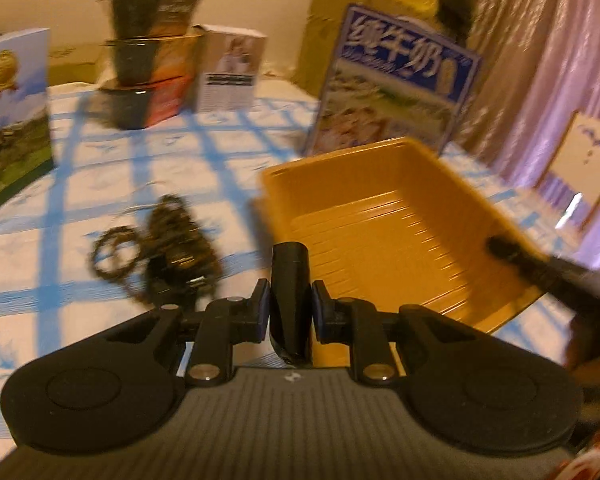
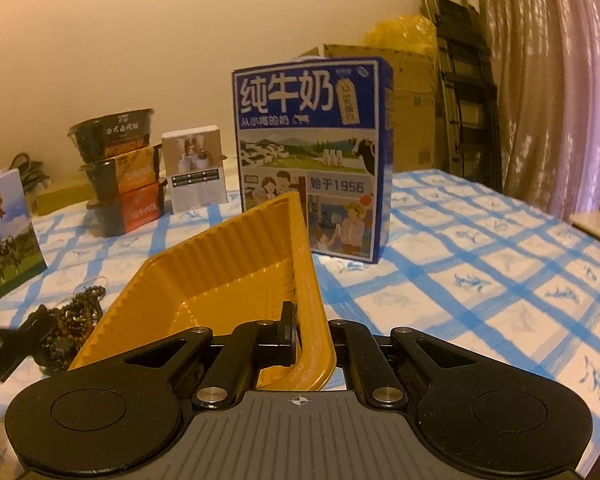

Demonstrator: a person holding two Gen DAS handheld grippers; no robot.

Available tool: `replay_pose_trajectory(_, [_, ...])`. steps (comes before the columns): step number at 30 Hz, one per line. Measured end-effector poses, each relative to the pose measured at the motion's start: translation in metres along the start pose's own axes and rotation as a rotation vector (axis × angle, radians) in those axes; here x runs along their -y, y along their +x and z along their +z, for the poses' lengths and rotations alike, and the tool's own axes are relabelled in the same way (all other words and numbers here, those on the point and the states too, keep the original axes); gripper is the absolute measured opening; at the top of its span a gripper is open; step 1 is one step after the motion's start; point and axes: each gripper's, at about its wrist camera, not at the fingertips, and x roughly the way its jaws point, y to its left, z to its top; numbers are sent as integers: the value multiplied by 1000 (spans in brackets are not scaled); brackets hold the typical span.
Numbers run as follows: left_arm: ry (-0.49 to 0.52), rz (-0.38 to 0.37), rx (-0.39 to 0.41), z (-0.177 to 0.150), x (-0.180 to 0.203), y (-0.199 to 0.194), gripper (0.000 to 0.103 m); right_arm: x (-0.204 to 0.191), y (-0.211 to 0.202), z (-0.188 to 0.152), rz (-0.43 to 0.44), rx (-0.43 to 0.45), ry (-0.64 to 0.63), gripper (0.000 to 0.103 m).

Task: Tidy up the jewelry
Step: 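Grasp a black watch from the bead pile with the left gripper while the right gripper holds the tray, then carry the black watch over the orange tray with the left gripper while the right gripper holds the tray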

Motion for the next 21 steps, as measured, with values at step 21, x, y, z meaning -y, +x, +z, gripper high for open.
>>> replay_pose_trajectory(21, [-15, 4, -16, -12, 11, 22, 20, -7, 1, 1, -9, 0, -44, 5])
